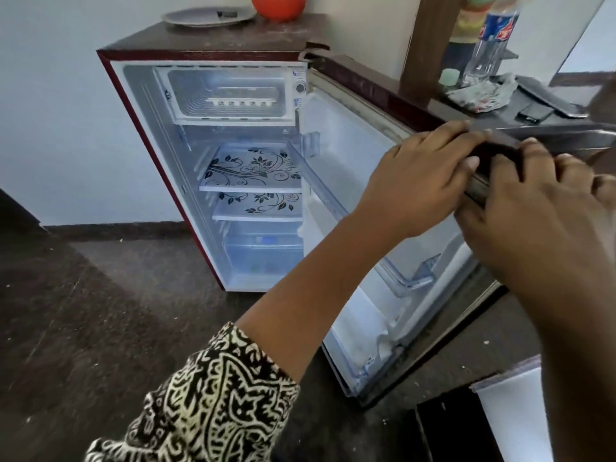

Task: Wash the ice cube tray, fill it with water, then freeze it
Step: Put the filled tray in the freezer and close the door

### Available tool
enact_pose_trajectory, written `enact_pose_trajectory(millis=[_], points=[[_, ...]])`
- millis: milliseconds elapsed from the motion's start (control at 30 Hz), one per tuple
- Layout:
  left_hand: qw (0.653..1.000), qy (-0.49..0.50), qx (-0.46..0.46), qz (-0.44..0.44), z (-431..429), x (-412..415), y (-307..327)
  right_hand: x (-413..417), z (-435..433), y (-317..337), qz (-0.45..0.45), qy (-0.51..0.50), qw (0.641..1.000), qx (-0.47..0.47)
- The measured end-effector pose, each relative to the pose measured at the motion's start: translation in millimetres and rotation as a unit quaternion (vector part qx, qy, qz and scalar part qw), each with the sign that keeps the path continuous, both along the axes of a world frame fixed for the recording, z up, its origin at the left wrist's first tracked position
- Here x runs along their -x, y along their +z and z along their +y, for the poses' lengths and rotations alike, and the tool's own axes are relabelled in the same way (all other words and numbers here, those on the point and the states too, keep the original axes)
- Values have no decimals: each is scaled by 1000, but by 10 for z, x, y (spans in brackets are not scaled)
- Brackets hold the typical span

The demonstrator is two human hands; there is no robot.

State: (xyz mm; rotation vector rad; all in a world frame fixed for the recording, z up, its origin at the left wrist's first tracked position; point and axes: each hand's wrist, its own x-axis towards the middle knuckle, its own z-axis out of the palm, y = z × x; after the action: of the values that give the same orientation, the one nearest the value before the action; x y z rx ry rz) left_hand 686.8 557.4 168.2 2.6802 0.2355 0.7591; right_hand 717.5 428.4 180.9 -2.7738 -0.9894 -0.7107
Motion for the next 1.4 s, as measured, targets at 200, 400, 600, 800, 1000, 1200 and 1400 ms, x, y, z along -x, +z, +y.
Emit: enact_pose_trajectory(millis=[200, 400, 600, 800, 1000, 1200, 1400], points=[[1000, 15, -2, -14, 65, 352, 67, 387, -30, 162, -15, 61, 998, 30], [998, 22, 33, -49, 374, 1052, 218, 942, 104, 321, 5, 198, 980, 9], [994, 92, 63, 18, 826, 1798, 353, 1390, 592, 321, 85, 358, 929, -47], [982, 131, 57, 120, 1490, 2338, 546, 1544, 1393, 346, 234, 415, 859, -188], [954, 170, -22, 247, 2164, 2619, 721, 1471, 2684, 149, 138, 360, 919, -85], [922, 263, -125, 257, 2826, 2724, 639, 1568, 3489, -76, 147, 355, 919, -88], [918, 319, -108, 208, 3559, 2676, 470, 1534, 4209, -126, 122, 357, 923, -79]])
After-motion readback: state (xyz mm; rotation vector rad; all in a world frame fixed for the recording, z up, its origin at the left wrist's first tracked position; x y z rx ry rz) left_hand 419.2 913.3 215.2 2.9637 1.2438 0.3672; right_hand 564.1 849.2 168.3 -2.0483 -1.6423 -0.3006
